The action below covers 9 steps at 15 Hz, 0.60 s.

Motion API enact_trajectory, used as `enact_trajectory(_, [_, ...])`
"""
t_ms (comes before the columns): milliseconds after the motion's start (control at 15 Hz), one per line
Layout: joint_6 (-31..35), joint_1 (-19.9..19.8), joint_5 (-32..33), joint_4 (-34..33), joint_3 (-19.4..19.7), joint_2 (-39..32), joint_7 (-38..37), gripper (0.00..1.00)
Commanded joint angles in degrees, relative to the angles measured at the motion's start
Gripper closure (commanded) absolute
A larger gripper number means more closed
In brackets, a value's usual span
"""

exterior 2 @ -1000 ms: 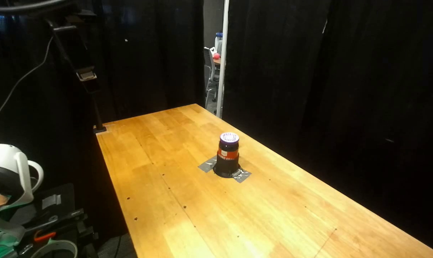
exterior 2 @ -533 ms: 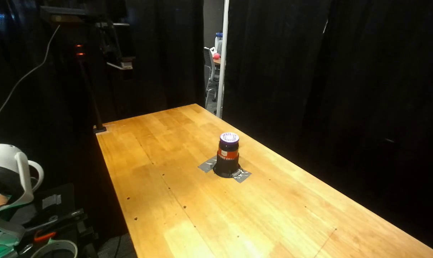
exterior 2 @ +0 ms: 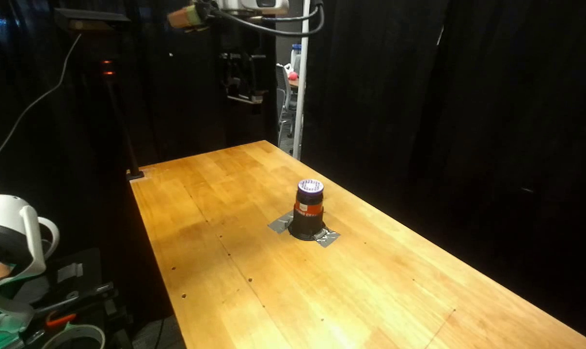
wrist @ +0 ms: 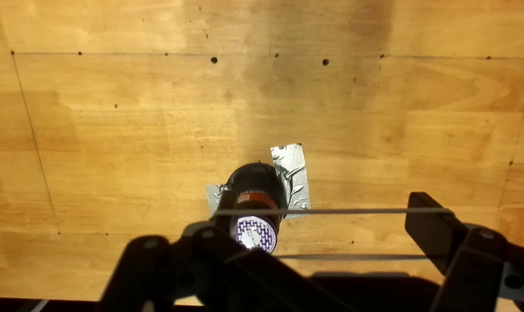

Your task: Put a rubber band around the base of the cup

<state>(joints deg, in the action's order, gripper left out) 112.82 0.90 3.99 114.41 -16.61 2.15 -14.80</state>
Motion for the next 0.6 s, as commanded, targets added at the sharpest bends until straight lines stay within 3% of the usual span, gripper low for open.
enact_trajectory(0, [0.6,0.5,4.4,-14.1,0.9,-13.9,-3.9,0.00])
enact_trajectory(67, [1.3,3.8,5.0,-17.2,4.5,-17.1,-4.4,0.00])
enact_trajectory(533, [0.5,8.0,6.4,-37.5,13.3,-38.2,-4.4,0.00])
